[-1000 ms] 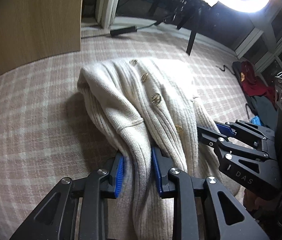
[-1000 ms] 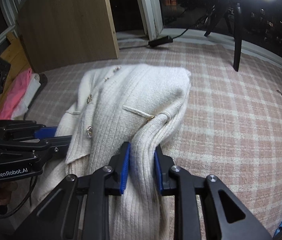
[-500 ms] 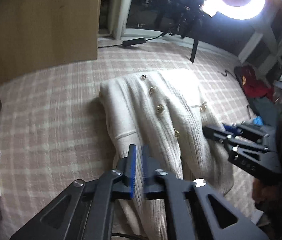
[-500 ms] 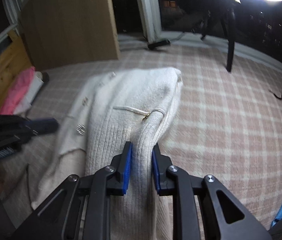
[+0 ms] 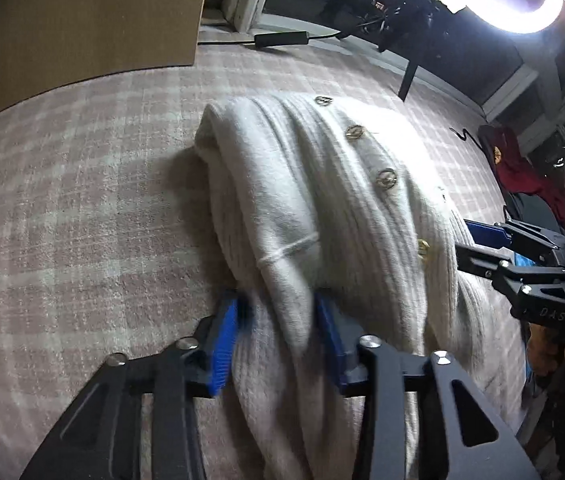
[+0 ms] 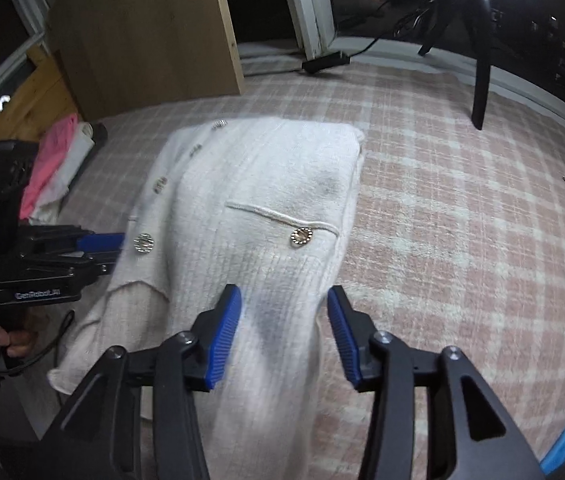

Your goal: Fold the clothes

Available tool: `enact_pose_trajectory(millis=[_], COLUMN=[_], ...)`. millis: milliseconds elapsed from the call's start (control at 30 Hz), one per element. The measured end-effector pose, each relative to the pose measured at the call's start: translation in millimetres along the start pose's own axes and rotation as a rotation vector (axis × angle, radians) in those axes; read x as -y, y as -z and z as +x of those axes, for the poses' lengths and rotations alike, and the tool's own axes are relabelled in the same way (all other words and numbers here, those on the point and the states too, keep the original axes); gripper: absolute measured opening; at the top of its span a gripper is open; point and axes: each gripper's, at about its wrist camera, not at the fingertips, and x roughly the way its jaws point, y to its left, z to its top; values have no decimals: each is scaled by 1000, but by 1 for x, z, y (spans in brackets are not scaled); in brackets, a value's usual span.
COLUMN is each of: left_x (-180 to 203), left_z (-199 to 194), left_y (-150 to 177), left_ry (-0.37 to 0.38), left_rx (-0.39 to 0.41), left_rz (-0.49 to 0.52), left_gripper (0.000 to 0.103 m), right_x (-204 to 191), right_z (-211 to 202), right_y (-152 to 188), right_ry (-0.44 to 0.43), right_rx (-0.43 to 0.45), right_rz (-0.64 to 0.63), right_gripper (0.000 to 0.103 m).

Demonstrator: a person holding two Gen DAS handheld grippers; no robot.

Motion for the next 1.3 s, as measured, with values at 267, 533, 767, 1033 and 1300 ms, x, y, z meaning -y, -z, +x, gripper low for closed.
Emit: enact_pose_trajectory(millis=[267, 533, 767, 1033, 1300], left_x=[1, 10, 25, 8, -20], left_z=[2, 7, -35, -134, -188], left_y=[1, -3, -8, 19, 67], left_ry=[-13, 80, 87, 133, 122], left_rx=[17, 23, 98, 200, 232], left_rz=[-30, -31, -10, -13, -26], left_gripper=[54, 20, 17, 17, 16], right_x=[34, 18, 6, 9, -59], right_z=[13, 18, -8, -75, -111], right_y=[8, 7, 2, 9, 19], right_ry=[-186, -253, -267, -470, -464], right_rx=[-4, 6, 91, 195, 193], right_rz=[99, 49, 73, 182, 94], right_gripper=[59, 34, 21, 20, 19])
